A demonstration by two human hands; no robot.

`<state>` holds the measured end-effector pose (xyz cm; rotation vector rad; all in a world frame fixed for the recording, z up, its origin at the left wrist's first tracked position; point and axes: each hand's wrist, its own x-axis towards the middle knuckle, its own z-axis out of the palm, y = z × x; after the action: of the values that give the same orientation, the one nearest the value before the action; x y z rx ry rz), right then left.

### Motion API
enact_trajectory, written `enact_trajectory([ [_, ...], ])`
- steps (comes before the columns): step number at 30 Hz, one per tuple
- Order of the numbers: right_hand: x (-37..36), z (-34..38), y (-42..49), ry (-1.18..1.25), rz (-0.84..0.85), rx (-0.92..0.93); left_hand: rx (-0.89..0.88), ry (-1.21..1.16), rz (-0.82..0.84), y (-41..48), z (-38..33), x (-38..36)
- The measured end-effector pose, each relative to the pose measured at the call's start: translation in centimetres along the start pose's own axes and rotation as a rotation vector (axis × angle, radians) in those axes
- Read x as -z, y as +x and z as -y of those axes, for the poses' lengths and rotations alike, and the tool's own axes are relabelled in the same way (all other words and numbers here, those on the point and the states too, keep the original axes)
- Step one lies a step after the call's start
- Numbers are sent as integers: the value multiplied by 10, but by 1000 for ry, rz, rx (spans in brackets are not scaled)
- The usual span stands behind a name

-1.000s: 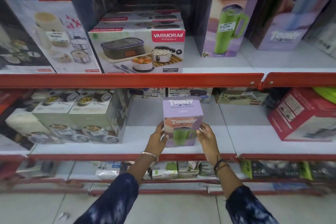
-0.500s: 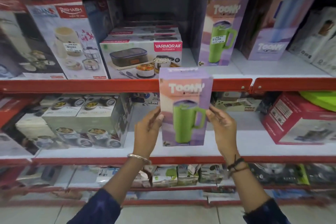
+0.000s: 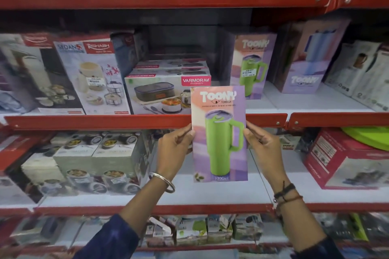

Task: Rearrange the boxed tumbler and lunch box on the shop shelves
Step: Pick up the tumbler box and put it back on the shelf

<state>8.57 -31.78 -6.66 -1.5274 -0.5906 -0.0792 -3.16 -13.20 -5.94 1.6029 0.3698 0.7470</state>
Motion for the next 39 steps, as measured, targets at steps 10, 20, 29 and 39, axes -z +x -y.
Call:
enact_trajectory([
  [10,16,24,16,-6,-33,107,-158,21,31,13,-33,-9],
  [20,60,66,84,-30,-121,300,-494,115,31,53,-91,-78],
  [29,75,17,132,-124,-178,246,-420,171,-7,95,-50,-134],
  [39,78,-19,165,-157,-202,169,-386,298,-25,126,-30,-156],
])
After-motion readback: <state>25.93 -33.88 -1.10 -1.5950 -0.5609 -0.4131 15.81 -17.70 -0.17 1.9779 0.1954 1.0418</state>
